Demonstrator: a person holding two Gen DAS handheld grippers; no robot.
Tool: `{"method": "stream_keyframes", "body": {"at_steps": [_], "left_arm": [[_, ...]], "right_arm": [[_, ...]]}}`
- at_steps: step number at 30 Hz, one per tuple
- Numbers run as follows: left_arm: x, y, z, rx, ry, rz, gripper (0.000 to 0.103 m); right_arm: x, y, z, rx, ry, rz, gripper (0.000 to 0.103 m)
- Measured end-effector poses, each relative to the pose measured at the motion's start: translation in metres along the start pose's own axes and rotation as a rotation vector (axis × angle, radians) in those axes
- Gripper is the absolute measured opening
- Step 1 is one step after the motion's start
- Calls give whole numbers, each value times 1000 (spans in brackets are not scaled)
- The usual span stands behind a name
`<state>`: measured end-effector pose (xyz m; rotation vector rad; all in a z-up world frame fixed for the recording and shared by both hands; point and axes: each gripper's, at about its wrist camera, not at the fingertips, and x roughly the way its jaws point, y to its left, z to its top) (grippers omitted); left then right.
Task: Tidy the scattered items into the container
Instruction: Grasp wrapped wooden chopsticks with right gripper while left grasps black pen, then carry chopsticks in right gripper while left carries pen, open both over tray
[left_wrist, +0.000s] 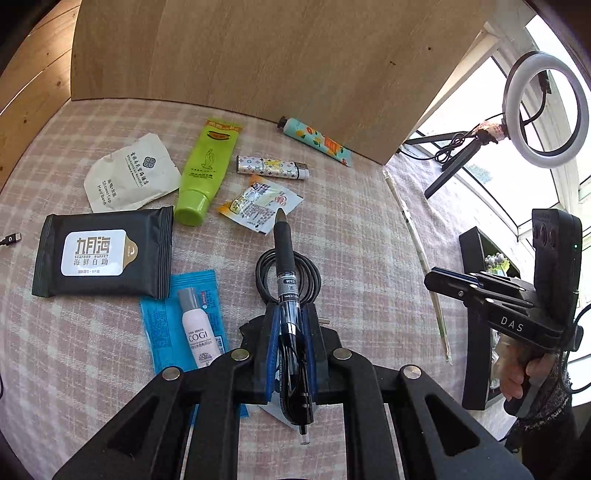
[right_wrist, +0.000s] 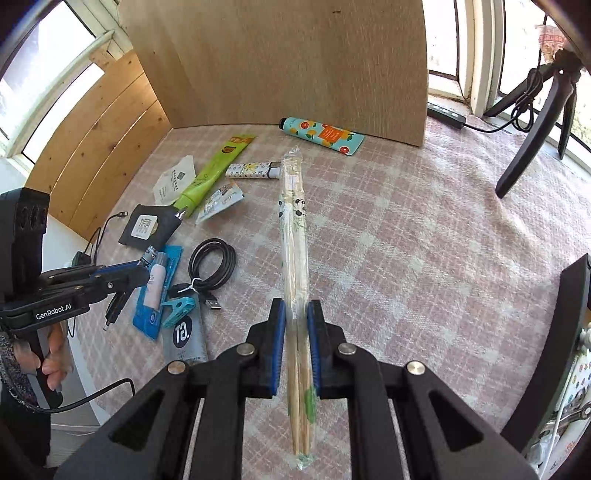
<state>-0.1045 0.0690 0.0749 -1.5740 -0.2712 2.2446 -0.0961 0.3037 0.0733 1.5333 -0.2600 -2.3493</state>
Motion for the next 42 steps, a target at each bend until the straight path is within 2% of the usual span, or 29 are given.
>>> {"method": "stream_keyframes", "body": {"at_steps": [4,10,19,23,27,31,33,34,35,36,38,42], "left_arm": [[-9,-29,0,46,-17,-44,12],[-2,-99,-5,173,-3,-144,12],[30,-252,-21,388,54,-325,12],[46,-314,-34,464,84,-370,12],[58,-356,-45,508,102,-395,12],[69,-379,-51,506,96,-399,12],[79,-387,-53,526,104,-367,27],[83,-388,-53,534,113,-332,47],[84,-387,-53,530,106,-312,49],[83,-384,-53,525,92,-310,49],[80,-377,-52,524,79,-299,49],[75,-362,-47,507,76,-288,43]], "right_arm": [[-36,-9,-9,50,-74,4,12],[-101,-40,-44,147,-180,-27,12],[-208,-147,-134,406,-300,-252,12],[-240,-192,-171,515,-318,-347,12],[-260,-226,-198,594,-331,-416,12],[-266,-247,-206,612,-318,-455,12],[-263,-250,-204,583,-283,-490,18],[-263,-250,-203,588,-279,-521,24],[-265,-248,-203,594,-292,-537,41],[-267,-246,-203,593,-319,-536,51],[-272,-242,-204,593,-361,-532,51],[-273,-235,-195,580,-381,-508,51]]}}
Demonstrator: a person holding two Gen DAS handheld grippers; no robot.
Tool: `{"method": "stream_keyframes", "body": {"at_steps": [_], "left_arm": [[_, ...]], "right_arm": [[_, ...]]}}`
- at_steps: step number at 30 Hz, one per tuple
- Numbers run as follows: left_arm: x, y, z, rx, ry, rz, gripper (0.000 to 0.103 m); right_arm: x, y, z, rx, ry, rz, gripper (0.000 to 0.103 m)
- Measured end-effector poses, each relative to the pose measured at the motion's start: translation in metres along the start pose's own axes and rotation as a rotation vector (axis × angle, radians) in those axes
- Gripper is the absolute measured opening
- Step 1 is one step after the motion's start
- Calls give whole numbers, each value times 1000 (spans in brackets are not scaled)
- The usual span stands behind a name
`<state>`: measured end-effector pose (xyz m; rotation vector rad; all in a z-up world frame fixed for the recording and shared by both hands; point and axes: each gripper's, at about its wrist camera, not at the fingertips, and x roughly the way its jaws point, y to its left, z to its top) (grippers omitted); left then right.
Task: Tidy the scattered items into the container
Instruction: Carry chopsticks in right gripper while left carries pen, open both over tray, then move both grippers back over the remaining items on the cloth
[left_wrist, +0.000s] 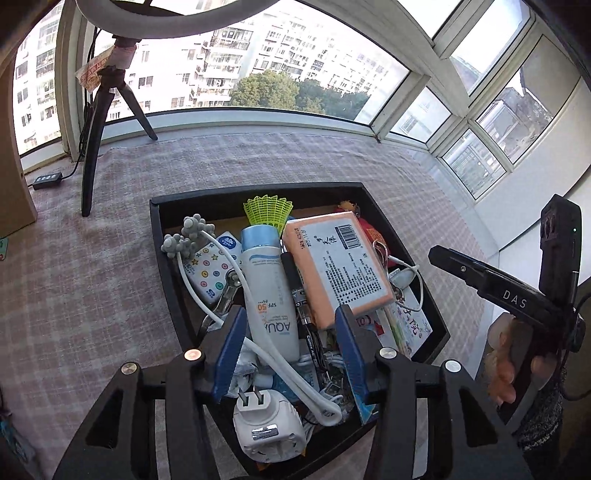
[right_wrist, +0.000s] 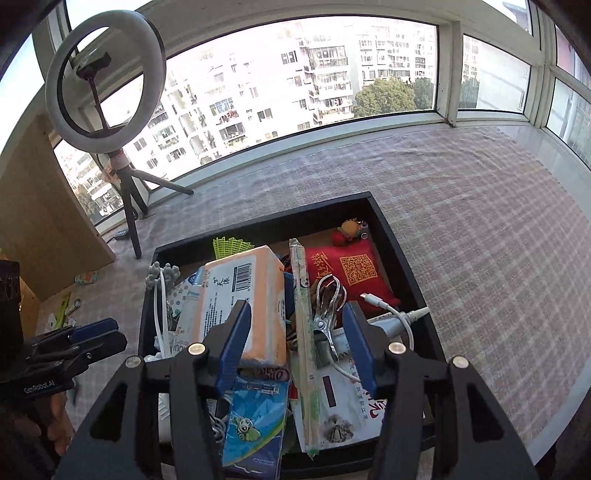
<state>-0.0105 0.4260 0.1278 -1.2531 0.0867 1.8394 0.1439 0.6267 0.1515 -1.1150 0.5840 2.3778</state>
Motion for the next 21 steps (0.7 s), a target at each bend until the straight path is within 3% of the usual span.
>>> {"method": "stream_keyframes", "body": {"at_steps": [10,16,21], "left_arm": [[-54,53,-14,-47,-60,77,42],[-105,125,-41,-151,-106,168,42],[-153,204,-93,-295,-115,295,42]], "right_arm": [[5,73,5,-130,22,108,51],[17,147,-1,-260,72,214,51],[37,226,-29,-400,166,320,51]]}}
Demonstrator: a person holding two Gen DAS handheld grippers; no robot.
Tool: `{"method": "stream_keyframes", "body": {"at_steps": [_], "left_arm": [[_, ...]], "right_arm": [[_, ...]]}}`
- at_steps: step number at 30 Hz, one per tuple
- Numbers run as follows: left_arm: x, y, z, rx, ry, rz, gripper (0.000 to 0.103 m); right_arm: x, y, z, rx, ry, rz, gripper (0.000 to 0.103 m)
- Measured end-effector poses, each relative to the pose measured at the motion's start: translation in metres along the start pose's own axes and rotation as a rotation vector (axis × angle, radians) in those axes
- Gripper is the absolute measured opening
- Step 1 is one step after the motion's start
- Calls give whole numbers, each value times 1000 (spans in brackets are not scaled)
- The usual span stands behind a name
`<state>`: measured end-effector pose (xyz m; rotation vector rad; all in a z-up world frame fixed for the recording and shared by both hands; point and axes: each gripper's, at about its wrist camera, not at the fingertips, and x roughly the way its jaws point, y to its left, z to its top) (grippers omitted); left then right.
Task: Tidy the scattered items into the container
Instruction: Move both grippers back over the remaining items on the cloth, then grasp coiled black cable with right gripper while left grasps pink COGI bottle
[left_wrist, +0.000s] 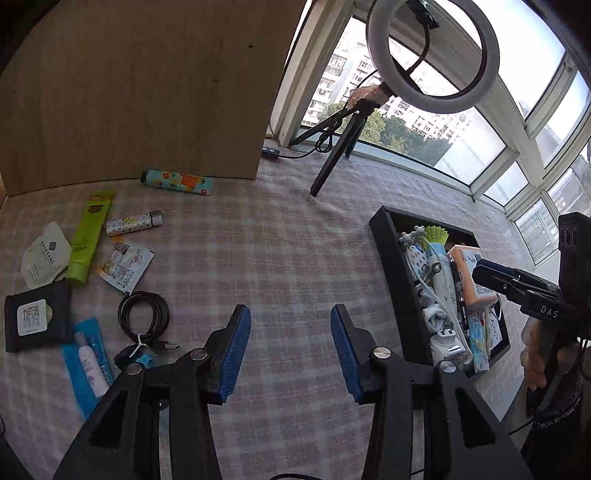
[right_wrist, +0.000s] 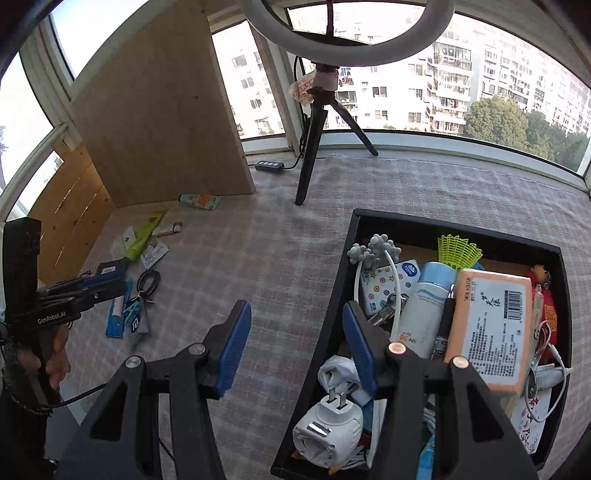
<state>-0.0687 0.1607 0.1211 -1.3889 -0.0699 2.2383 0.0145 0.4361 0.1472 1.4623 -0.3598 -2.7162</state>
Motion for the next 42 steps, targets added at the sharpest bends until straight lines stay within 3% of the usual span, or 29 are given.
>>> {"method": "stream_keyframes", "body": {"at_steps": [4,7,12,16,24,29,31,35,37,39,42], "left_arm": [[-10,78,-27,-120,22,119,42],[-14,116,-42,-201,29,170,42],[-8,136,-51,-249,33,185,37],[8,143,-52,-272,64,186,33],[32,153,-51,-275,109,197,31],[39,156,-49,-275,121,206,25],[41,155,-46,-274,123,212,24],[43,152,-45,-251,119,245,19],[43,150,-47,-233,111,250,19],[41,151,-49,-228,100,242,19],[37,153,-51,-237,86,238,18]], "right_arm": [[43,64,3,-104,74,80,51],[80,114,7,-179,132,134,51],[138,182,19,-266,224,182,50],[180,219,33,-295,309,166,50],[228,241,49,-282,415,85,50],[241,253,45,-316,454,50,48],[248,254,41,-327,475,29,40],[249,261,34,-410,462,-20,34],[248,263,29,-471,444,-61,20],[247,257,29,-467,444,-49,14],[244,243,30,-403,440,-13,12]]}}
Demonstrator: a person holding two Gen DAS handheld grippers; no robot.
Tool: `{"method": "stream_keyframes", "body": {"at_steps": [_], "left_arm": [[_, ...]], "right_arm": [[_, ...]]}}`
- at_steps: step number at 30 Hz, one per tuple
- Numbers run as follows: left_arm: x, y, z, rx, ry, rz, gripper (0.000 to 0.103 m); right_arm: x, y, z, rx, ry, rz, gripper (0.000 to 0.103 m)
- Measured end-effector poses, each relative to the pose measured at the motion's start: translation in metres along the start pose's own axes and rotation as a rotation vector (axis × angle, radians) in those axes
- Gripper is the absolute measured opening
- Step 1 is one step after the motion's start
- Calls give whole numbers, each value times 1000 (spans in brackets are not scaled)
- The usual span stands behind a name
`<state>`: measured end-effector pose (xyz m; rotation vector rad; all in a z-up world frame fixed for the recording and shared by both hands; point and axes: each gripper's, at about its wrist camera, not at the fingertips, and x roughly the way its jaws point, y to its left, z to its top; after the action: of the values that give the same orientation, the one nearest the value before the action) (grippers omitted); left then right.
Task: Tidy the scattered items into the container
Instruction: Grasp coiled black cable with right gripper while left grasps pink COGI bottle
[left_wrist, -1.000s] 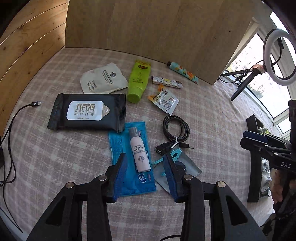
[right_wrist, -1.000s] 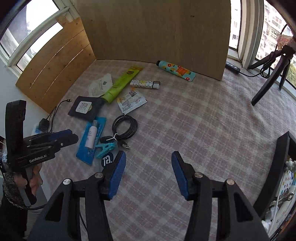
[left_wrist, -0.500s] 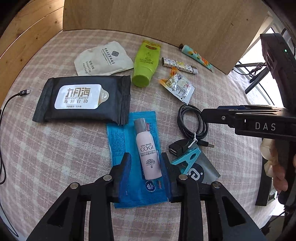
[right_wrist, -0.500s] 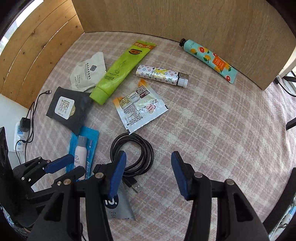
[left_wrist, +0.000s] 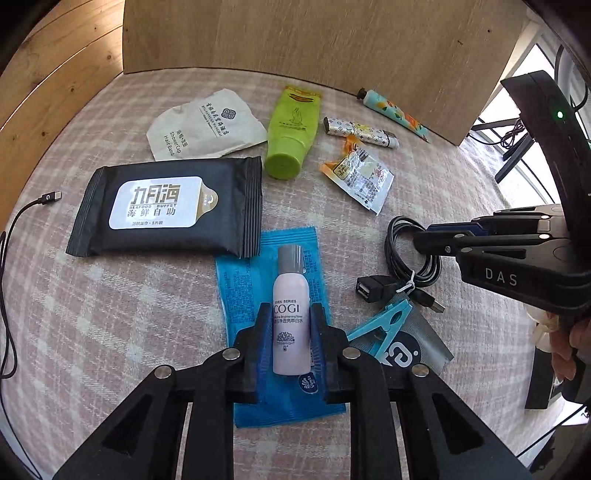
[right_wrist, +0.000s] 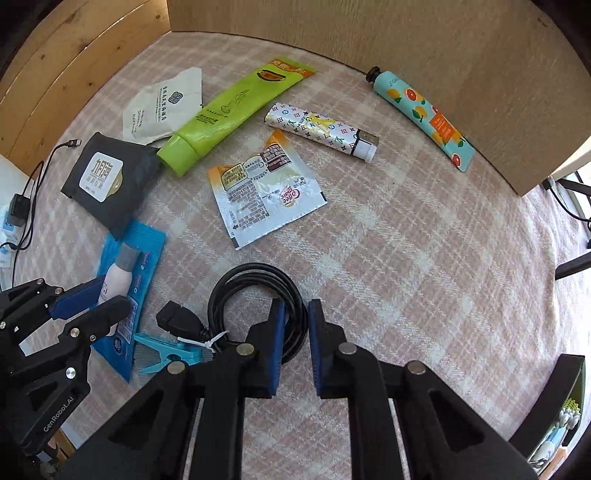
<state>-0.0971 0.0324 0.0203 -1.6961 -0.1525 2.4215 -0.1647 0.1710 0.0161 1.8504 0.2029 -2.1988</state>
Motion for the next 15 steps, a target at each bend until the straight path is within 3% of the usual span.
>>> {"method": "stream_keyframes", "body": {"at_steps": [8,15], "left_arm": [[-34,10,-7,-51,-55,-61,18],[-73,-24,-5,14,-127,-123,18]], "right_arm": [[-35,-33,-27,121,-131,73,11],[-101,-62,-55,194,-315,73,11]]}}
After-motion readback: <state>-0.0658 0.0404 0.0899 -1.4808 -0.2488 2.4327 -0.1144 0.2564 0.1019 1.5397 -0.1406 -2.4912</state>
